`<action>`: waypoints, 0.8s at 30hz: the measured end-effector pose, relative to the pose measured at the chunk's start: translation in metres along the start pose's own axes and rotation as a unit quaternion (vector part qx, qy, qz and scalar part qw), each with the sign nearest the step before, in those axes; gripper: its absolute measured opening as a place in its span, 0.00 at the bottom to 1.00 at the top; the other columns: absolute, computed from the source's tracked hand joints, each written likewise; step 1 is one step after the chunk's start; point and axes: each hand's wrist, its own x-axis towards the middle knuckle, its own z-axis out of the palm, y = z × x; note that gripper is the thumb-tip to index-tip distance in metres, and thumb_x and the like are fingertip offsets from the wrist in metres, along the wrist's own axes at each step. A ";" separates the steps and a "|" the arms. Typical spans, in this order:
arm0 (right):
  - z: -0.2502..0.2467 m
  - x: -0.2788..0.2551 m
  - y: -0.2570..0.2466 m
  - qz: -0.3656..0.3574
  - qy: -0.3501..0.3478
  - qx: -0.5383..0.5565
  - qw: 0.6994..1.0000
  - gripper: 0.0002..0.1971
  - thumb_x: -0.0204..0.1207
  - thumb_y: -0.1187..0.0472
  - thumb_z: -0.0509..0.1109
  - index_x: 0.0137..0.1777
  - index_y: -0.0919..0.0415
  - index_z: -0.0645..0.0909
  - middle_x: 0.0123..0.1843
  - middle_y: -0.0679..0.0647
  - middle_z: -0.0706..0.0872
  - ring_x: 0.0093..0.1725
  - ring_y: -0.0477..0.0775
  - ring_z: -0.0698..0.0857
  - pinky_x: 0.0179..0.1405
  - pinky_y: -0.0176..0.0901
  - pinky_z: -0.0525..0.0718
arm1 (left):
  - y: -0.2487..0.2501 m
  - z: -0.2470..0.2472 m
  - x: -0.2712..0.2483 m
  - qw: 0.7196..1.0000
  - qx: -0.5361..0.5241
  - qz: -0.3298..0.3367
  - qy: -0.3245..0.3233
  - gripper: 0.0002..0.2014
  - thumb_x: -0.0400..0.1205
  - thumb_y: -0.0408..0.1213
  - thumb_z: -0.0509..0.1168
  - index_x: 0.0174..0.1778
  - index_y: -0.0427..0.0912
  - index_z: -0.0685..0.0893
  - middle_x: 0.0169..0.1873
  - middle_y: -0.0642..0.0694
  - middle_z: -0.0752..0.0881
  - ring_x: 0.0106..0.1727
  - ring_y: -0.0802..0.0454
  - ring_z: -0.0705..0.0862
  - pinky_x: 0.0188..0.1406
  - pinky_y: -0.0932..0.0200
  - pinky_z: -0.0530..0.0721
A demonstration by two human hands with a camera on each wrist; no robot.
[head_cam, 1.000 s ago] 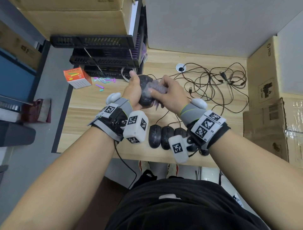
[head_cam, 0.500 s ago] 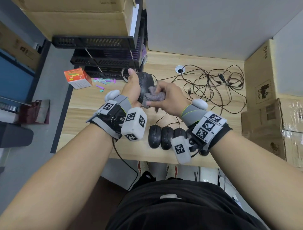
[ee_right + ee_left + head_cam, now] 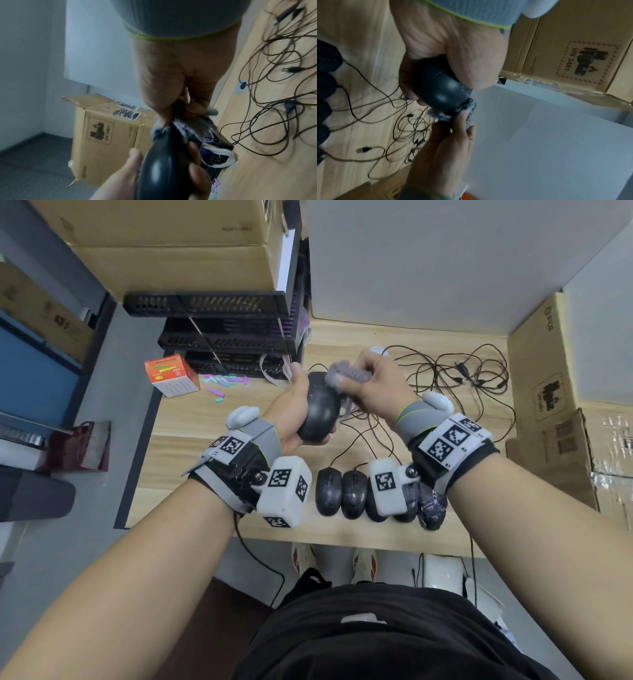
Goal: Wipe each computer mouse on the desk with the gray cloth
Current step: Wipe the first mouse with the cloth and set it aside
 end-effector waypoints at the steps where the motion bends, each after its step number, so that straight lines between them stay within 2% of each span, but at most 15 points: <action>1: -0.002 0.005 0.001 0.005 0.048 -0.027 0.998 0.21 0.67 0.53 0.81 0.32 0.52 0.67 0.22 0.46 0.76 0.24 0.50 0.76 0.28 0.42 0.74 | 0.001 0.004 -0.003 1.000 0.004 0.005 -0.010 0.38 0.83 0.73 0.39 0.76 0.51 0.72 0.37 0.35 0.85 0.26 0.43 0.85 0.24 0.55 0.83; 2: -0.002 0.007 0.002 -0.001 0.076 -0.056 0.996 0.22 0.67 0.49 0.80 0.31 0.52 0.66 0.24 0.46 0.75 0.27 0.51 0.75 0.31 0.44 0.74 | 0.002 0.007 -0.006 1.000 0.002 0.009 -0.015 0.37 0.83 0.73 0.39 0.74 0.51 0.73 0.40 0.35 0.85 0.27 0.43 0.85 0.24 0.55 0.83; 4: 0.003 0.003 -0.001 -0.023 0.079 -0.089 0.993 0.23 0.67 0.46 0.79 0.32 0.52 0.65 0.26 0.46 0.74 0.29 0.49 0.74 0.32 0.43 0.73 | 0.006 0.008 -0.006 1.000 -0.014 0.010 -0.009 0.37 0.84 0.72 0.37 0.66 0.50 0.78 0.41 0.34 0.85 0.27 0.44 0.83 0.25 0.56 0.82; 6: 0.010 -0.008 -0.003 -0.056 0.006 -0.069 0.996 0.23 0.67 0.48 0.80 0.32 0.51 0.64 0.25 0.49 0.78 0.26 0.46 0.81 0.30 0.41 0.77 | 0.011 0.006 -0.008 0.999 -0.033 0.002 -0.002 0.37 0.84 0.73 0.35 0.56 0.49 0.80 0.37 0.33 0.83 0.27 0.45 0.81 0.24 0.59 0.81; 8: 0.013 -0.015 -0.005 -0.057 -0.091 -0.032 0.994 0.22 0.67 0.52 0.80 0.33 0.52 0.65 0.25 0.59 0.83 0.27 0.60 0.88 0.27 0.46 0.80 | 0.013 0.002 -0.010 0.999 -0.040 -0.011 0.002 0.38 0.83 0.74 0.34 0.51 0.48 0.80 0.35 0.34 0.82 0.28 0.44 0.80 0.24 0.60 0.81; 9: 0.011 -0.016 -0.007 -0.044 -0.125 -0.027 0.991 0.22 0.68 0.55 0.81 0.33 0.53 0.66 0.25 0.63 0.84 0.27 0.64 0.88 0.25 0.44 0.78 | 0.013 0.001 -0.012 0.999 -0.033 -0.016 0.000 0.39 0.82 0.74 0.34 0.49 0.49 0.81 0.35 0.35 0.82 0.28 0.45 0.80 0.25 0.60 0.81; 10: 0.008 -0.014 -0.009 -0.029 -0.131 -0.031 0.990 0.21 0.69 0.56 0.80 0.34 0.54 0.67 0.24 0.63 0.84 0.26 0.64 0.87 0.23 0.41 0.75 | 0.013 0.002 -0.015 1.000 -0.021 -0.019 -0.006 0.39 0.82 0.74 0.33 0.48 0.49 0.81 0.34 0.37 0.82 0.28 0.46 0.80 0.27 0.60 0.81; 12: 0.003 -0.005 -0.013 -0.022 -0.065 -0.077 0.995 0.19 0.69 0.54 0.81 0.35 0.54 0.70 0.26 0.56 0.84 0.27 0.57 0.83 0.27 0.39 0.74 | 0.011 0.005 -0.017 0.999 -0.012 -0.021 -0.026 0.40 0.80 0.75 0.32 0.53 0.51 0.80 0.33 0.40 0.83 0.28 0.47 0.80 0.31 0.57 0.82; 14: 0.002 -0.002 -0.019 -0.056 0.018 -0.140 0.988 0.16 0.67 0.49 0.81 0.37 0.51 0.75 0.30 0.46 0.82 0.31 0.49 0.78 0.33 0.39 0.75 | 0.011 0.009 -0.019 0.998 -0.027 -0.022 -0.044 0.40 0.79 0.77 0.32 0.57 0.53 0.80 0.35 0.42 0.84 0.28 0.49 0.80 0.33 0.55 0.83; 15: 0.004 -0.005 -0.023 -0.078 0.030 -0.154 0.985 0.14 0.67 0.48 0.81 0.38 0.49 0.77 0.32 0.43 0.81 0.33 0.46 0.78 0.35 0.38 0.76 | 0.013 0.009 -0.019 0.998 -0.036 -0.020 -0.046 0.41 0.79 0.77 0.31 0.57 0.53 0.81 0.34 0.43 0.84 0.27 0.50 0.80 0.33 0.56 0.83; 17: 0.012 -0.015 -0.030 -0.127 -0.001 -0.162 0.979 0.10 0.68 0.50 0.80 0.41 0.44 0.80 0.35 0.41 0.82 0.38 0.44 0.80 0.40 0.36 0.75 | 0.016 0.008 -0.020 0.997 -0.060 -0.015 -0.049 0.43 0.78 0.78 0.31 0.55 0.50 0.81 0.31 0.44 0.82 0.25 0.51 0.80 0.31 0.59 0.82; 19: 0.018 -0.026 -0.033 -0.171 -0.073 -0.166 0.969 0.09 0.66 0.54 0.81 0.42 0.44 0.84 0.38 0.41 0.85 0.41 0.48 0.83 0.43 0.39 0.78 | 0.021 0.004 -0.021 0.995 -0.095 0.004 -0.034 0.41 0.79 0.77 0.34 0.58 0.48 0.78 0.30 0.44 0.83 0.23 0.51 0.80 0.28 0.60 0.81; 21: 0.017 -0.032 -0.031 -0.155 -0.165 -0.166 0.960 0.09 0.64 0.59 0.84 0.38 0.49 0.87 0.39 0.53 0.89 0.35 0.55 0.87 0.37 0.43 0.83 | 0.024 0.000 -0.023 0.992 -0.124 0.035 -0.012 0.37 0.84 0.72 0.36 0.56 0.44 0.78 0.33 0.42 0.86 0.28 0.46 0.85 0.22 0.60 0.83; 22: 0.015 -0.032 -0.030 -0.139 -0.197 -0.162 0.957 0.08 0.63 0.62 0.84 0.38 0.53 0.87 0.38 0.60 0.90 0.30 0.57 0.87 0.32 0.44 0.84 | 0.025 -0.001 -0.024 0.991 -0.129 0.044 -0.010 0.36 0.86 0.69 0.37 0.54 0.42 0.79 0.38 0.40 0.86 0.34 0.44 0.86 0.25 0.58 0.86; 24: 0.010 -0.028 -0.032 -0.115 -0.185 -0.134 0.967 0.08 0.63 0.65 0.84 0.38 0.59 0.88 0.34 0.63 0.89 0.26 0.57 0.86 0.28 0.46 0.83 | 0.023 0.000 -0.026 0.990 -0.133 0.048 -0.017 0.35 0.87 0.68 0.37 0.55 0.41 0.78 0.42 0.39 0.83 0.37 0.43 0.85 0.26 0.57 0.86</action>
